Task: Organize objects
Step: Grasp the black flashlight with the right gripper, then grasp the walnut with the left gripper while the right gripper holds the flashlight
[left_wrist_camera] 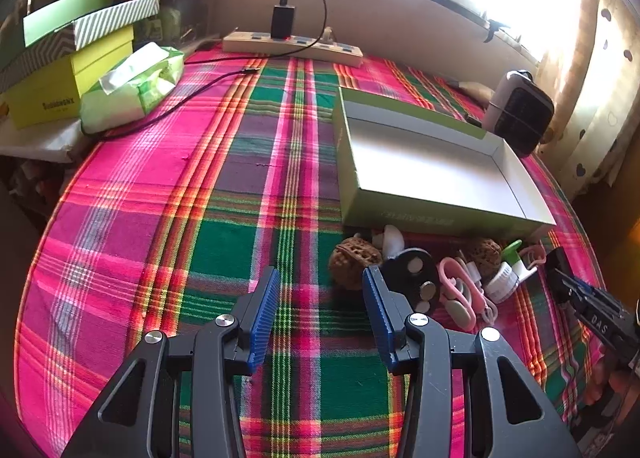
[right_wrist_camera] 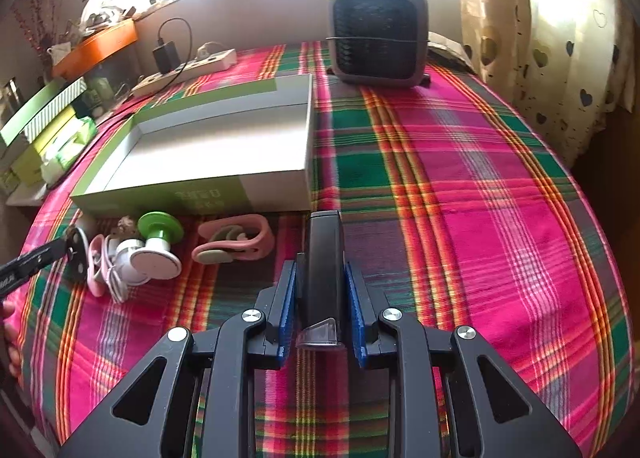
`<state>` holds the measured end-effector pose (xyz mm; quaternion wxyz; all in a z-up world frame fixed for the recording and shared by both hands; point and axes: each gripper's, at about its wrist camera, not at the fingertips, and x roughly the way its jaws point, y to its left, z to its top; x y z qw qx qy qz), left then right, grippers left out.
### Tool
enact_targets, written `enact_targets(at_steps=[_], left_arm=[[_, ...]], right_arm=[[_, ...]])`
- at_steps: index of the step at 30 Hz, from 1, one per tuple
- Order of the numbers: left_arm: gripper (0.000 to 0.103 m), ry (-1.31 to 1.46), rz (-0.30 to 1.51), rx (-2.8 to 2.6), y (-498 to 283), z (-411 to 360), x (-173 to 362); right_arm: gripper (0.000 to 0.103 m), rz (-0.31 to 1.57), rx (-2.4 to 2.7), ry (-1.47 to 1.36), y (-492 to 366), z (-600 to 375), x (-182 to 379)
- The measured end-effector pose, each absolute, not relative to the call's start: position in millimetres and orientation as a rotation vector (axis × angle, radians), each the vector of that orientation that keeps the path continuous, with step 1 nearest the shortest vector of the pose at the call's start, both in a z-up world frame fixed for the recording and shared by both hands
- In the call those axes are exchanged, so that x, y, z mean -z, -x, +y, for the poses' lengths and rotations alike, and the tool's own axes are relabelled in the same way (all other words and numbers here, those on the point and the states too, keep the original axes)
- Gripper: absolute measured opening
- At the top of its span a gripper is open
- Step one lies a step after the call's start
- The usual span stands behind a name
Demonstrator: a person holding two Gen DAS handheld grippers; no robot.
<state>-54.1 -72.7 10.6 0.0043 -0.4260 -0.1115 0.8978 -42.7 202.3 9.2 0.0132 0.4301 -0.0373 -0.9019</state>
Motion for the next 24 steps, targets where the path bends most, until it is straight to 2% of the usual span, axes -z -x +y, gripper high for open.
enact_targets(at_steps=[24], left_arm=[[0.042, 1.357, -0.261, -2.767, 81.5, -61.8, -6.1]], right_arm=[[0.025, -0.091, 2.802, -1.339, 44.9, 197.6, -9.8]])
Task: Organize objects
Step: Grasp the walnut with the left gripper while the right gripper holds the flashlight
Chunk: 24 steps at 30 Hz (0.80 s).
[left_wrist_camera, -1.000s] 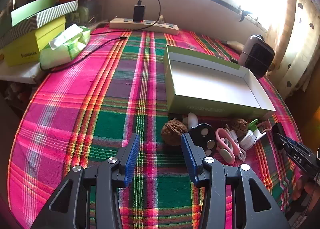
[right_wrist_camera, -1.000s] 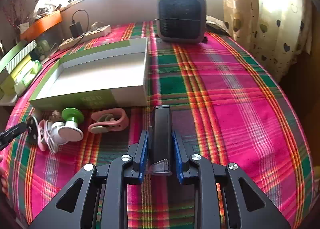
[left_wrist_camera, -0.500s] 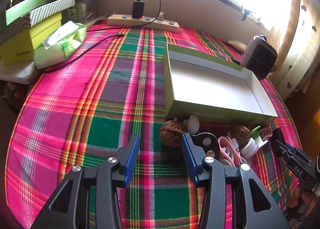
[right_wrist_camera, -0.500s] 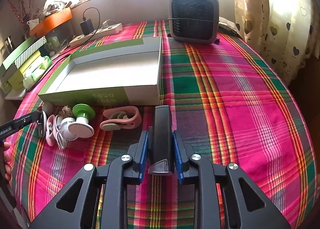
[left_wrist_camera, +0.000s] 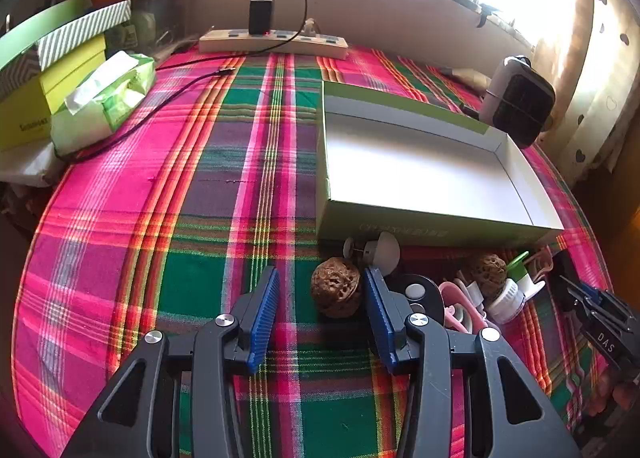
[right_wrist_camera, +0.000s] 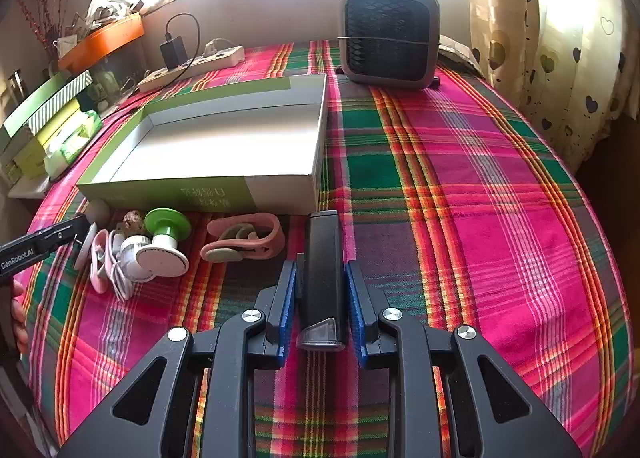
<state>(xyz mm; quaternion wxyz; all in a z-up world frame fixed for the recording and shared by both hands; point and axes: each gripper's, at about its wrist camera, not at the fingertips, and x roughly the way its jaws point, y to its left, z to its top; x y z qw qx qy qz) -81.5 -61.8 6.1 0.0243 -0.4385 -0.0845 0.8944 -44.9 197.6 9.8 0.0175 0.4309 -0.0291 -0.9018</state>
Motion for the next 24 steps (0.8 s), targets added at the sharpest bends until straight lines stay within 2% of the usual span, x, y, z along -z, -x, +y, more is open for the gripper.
enact_targets(at_steps=[8, 15, 24], left_arm=[[0.04, 1.348, -0.235, -2.767, 85.6, -59.6, -6.6], [0.027, 1.344, -0.227, -2.759, 85.6, -57.5, -6.4], [0.027, 1.343, -0.229, -2.759, 84.7, -56.5, -6.4]], right_arm=[[0.025, -0.091, 2.804, -1.34, 45.4, 197.0, -9.7], [0.025, -0.087, 2.805, -1.341, 46.1, 196.9, -9.6], [0.025, -0.088, 2.806, -1.341, 45.7, 196.3, -9.6]])
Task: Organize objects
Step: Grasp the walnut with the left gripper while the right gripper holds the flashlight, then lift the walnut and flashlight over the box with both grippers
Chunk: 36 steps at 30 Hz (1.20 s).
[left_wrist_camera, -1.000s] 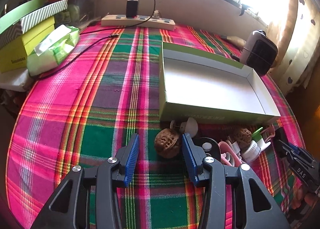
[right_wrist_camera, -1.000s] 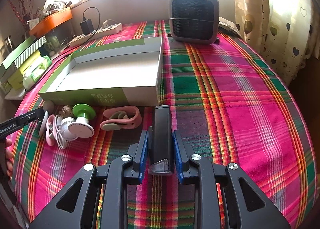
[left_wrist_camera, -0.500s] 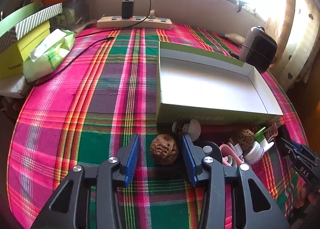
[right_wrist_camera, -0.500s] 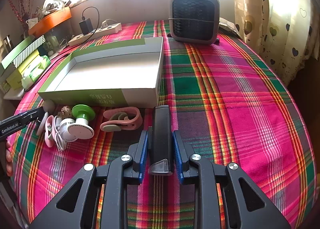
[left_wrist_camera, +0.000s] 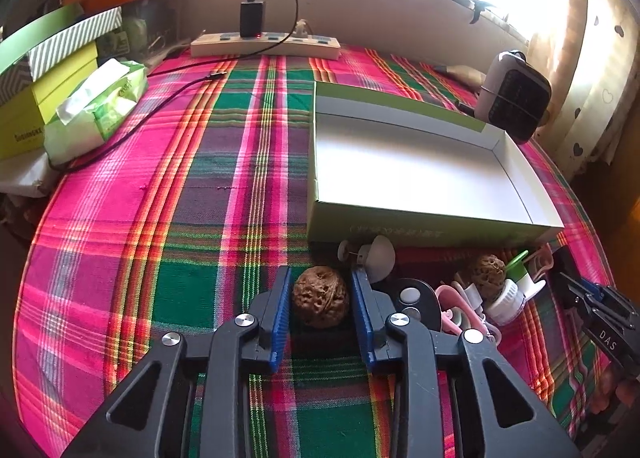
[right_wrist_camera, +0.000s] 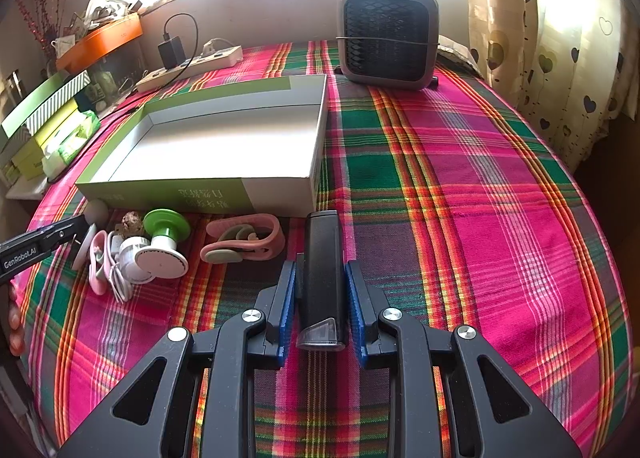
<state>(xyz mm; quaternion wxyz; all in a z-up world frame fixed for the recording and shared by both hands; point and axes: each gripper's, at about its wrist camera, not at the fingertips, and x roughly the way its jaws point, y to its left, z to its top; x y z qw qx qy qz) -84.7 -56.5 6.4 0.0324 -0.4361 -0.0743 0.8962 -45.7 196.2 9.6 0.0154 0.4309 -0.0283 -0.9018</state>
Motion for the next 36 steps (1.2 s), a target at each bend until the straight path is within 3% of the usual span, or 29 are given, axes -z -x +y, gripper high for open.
enact_targets(at_steps=[36], left_arm=[[0.027, 1.208, -0.131, -2.691, 70.9, -45.0, -34.0]], right_arm=[[0.025, -0.077, 2.836, -1.225, 35.6, 188.2, -35.3]])
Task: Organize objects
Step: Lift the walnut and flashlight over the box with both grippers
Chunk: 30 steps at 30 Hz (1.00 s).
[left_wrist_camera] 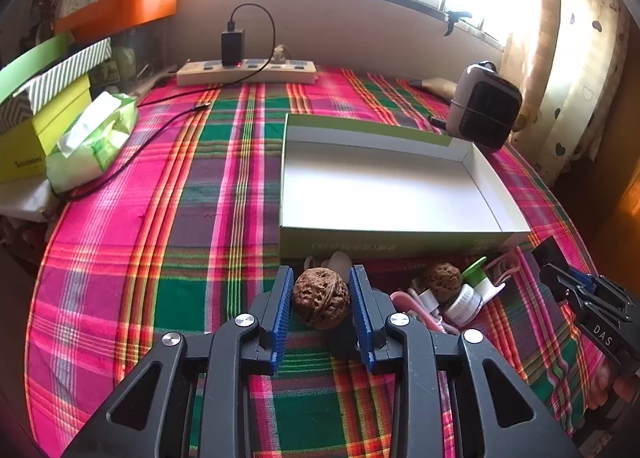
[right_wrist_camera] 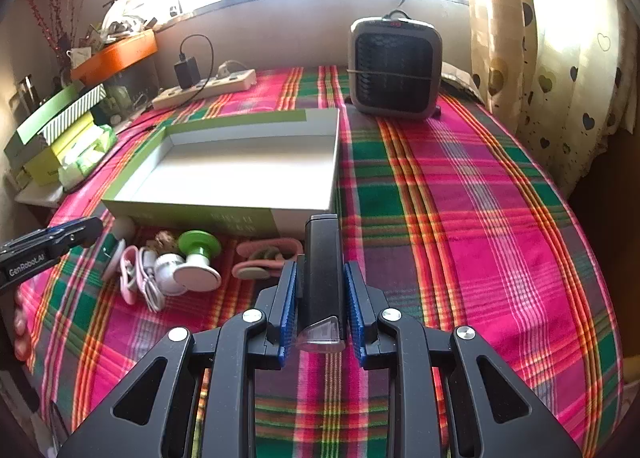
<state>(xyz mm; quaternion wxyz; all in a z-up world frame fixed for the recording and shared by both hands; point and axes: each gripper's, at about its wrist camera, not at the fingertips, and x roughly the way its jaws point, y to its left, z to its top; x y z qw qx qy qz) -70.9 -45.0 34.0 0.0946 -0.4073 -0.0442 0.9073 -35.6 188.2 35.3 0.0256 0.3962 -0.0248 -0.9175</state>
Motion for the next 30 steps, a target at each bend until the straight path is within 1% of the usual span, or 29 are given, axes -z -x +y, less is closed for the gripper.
enact_targets(at_steps=[14, 30], left_arm=[[0.027, 1.117, -0.099, -2.675, 84.0, -33.2, -52.5], [0.027, 1.111, -0.056, -2.642, 123.3, -19.1, -56.3]], right_arm=[[0.025, -0.038, 2.84, -1.142, 50.7, 175.4, -57.4], [0.025, 0.026, 2.803, -1.145, 97.8, 162.5, -61.0]])
